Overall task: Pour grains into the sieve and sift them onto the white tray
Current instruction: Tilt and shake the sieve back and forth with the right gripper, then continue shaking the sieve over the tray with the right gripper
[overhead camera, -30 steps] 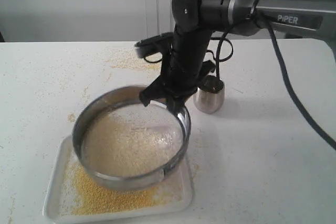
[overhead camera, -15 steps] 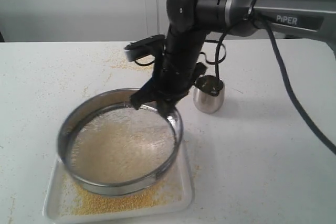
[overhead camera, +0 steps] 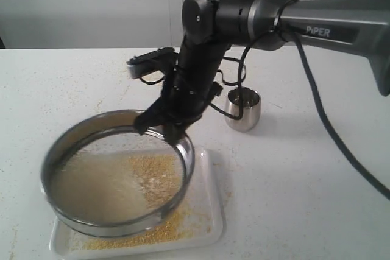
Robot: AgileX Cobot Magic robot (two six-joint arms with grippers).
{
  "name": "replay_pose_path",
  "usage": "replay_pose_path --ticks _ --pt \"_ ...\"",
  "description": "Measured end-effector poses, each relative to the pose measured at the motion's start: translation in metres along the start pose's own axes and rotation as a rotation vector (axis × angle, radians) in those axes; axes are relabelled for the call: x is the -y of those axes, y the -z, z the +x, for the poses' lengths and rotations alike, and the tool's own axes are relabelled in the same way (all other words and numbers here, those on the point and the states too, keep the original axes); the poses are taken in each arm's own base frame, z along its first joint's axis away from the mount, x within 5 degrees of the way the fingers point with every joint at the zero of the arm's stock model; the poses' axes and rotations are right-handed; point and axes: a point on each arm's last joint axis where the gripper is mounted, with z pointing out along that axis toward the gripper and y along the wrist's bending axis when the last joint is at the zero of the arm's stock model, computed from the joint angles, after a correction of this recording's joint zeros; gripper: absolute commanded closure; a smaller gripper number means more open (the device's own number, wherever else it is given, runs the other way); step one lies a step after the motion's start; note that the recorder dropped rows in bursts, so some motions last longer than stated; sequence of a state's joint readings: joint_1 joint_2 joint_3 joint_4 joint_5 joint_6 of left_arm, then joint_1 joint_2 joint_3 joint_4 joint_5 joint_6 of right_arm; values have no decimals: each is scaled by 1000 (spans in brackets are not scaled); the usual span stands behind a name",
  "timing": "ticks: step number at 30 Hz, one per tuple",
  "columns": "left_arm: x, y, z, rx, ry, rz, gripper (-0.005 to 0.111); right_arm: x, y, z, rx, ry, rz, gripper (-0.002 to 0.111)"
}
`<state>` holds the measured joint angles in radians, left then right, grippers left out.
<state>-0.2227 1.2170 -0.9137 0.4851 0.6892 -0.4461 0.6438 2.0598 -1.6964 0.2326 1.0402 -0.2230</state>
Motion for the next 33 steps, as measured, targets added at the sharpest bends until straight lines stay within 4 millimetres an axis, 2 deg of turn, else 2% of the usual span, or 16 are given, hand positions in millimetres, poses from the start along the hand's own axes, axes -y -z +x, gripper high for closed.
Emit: replay_pose_path --ticks 2,4,7,9,11,13,15,16,19,21,23,24,28,30,32,33 --pt "0 0 0 0 0 0 107 2 -1 -6 63 -71 56 108" --pt "0 0 0 0 0 0 107 18 1 -5 76 -164 169 108" --pt "0 0 0 0 0 0 107 31 -1 -1 30 -117 184 108" --pt "0 0 0 0 0 0 107 24 -5 2 -16 19 96 108" --pt "0 0 0 0 0 0 107 16 -7 4 -47 51 77 108" --pt "0 0 0 0 0 0 107 21 -9 3 -28 -110 133 108" --pt "0 0 0 0 0 0 107 31 -7 1 12 -174 153 108" --pt "0 0 0 0 0 0 107 34 -6 0 21 -143 132 108" --pt "0 0 0 0 0 0 107 22 -7 3 -23 55 31 108" --pt "0 0 0 0 0 0 107 17 -9 4 -48 15 51 108" --pt "0 0 0 0 0 0 107 23 -10 1 2 -157 95 108" --pt "0 0 0 0 0 0 107 26 -9 -1 26 -177 99 108" --pt "0 0 0 0 0 0 107 20 -11 -2 32 29 9 108" --pt "0 0 0 0 0 0 107 14 -14 0 1 -10 30 108" --pt "0 0 0 0 0 0 107 21 -15 -2 35 -165 81 108" --pt "0 0 0 0 0 0 107 24 -15 -3 50 -179 86 108"
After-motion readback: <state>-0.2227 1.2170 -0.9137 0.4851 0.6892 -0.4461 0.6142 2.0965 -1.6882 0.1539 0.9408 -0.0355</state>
